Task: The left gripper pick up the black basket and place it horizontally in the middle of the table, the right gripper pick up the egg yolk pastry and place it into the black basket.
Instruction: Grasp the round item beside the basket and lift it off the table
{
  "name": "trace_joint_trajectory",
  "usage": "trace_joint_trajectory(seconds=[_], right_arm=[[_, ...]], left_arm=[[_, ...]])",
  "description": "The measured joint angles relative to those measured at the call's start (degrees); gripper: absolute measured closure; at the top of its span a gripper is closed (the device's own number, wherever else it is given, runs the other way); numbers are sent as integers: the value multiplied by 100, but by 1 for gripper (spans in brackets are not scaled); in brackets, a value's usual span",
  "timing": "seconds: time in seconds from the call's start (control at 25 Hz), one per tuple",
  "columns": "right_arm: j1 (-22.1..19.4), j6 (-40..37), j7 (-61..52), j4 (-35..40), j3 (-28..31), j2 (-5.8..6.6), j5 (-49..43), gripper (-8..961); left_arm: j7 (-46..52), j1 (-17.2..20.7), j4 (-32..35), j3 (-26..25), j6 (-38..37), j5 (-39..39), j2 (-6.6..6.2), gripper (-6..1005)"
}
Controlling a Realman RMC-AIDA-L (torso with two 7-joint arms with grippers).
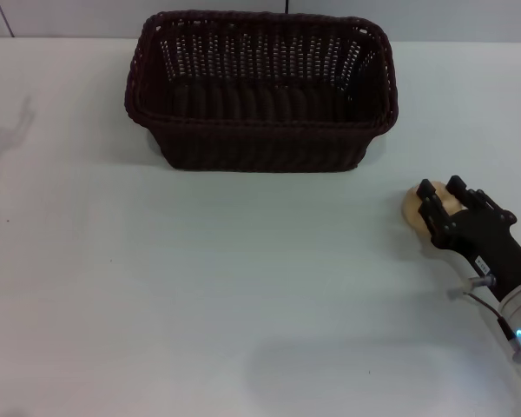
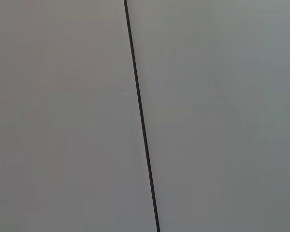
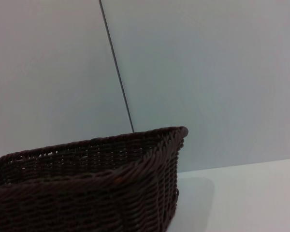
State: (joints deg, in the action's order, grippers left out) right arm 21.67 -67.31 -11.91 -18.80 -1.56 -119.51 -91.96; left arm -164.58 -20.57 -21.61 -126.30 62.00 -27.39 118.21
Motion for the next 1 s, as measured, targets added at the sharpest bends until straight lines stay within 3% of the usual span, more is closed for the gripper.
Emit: trace_joint_trajectory(seconds=[0.12,0.52,0.72,0.84,1.0], right_arm=[[-10,7,3,24,5,2,7,335],[-20,37,7,53,17,7,12,779],[-63,-137,10,52,16,17,12,870],[-180,-617,11,36,15,17,2,943],[-276,-1016,13,18,2,16,-27,946]], left_arm=[[0,0,0,0,0,0,0,172],[-4,0,-1,1,-81,-14,-9,172],[-4,-7,-1,0,-82,-25,-8,172],[-5,-3,0,0,-82,-30,-9,172],[-4,0,-1,0,-81,-31,-8,172]])
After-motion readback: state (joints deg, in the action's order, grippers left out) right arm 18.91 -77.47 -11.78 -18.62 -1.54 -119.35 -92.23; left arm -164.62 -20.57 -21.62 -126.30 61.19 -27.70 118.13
